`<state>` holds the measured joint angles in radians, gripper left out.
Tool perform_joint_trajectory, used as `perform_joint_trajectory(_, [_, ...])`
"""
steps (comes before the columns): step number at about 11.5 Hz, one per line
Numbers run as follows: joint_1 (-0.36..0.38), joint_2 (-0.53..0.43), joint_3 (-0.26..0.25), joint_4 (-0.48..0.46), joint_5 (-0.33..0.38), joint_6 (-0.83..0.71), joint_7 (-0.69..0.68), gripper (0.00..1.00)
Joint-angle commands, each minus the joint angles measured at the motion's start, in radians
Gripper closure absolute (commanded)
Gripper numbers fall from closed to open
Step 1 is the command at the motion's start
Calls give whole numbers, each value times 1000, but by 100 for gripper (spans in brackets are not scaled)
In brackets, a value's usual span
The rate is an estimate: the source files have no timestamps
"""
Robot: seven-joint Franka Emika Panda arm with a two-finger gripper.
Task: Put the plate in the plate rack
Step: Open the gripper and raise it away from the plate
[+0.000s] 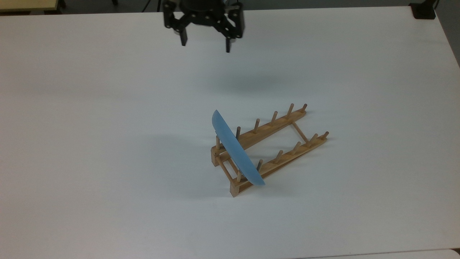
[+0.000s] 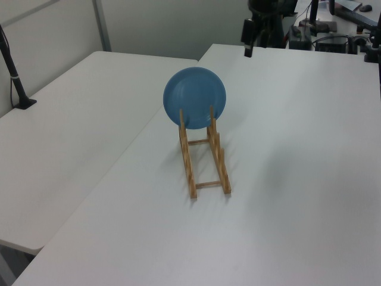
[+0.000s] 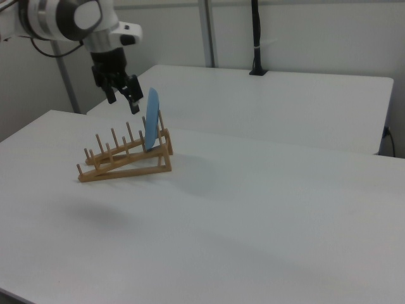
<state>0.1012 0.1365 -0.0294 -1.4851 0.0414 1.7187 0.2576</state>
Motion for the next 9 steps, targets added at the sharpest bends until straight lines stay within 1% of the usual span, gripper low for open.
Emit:
perform_joint_trajectory(1, [-17,-35,-101,-40,104,-92,-202,0])
perform_joint_trajectory(2, [-37,-40,-101,-43,101,-102,-207,0])
perform_joint_trajectory(3, [-37,-40,-102,-67,92,-105,-210,0])
perform_joint_trajectory(4, [-35,-44,-106,-66,92,-97,-204,0])
perform_joint_trajectory(5, [-34,-51,-122,-64,92,-97,-204,0])
perform_joint_trajectory(7, [-38,-54,-122,-64,86,-96,-204,0])
perform_joint_trajectory(9, [-31,-58,-124,-66,65,-96,-202,0])
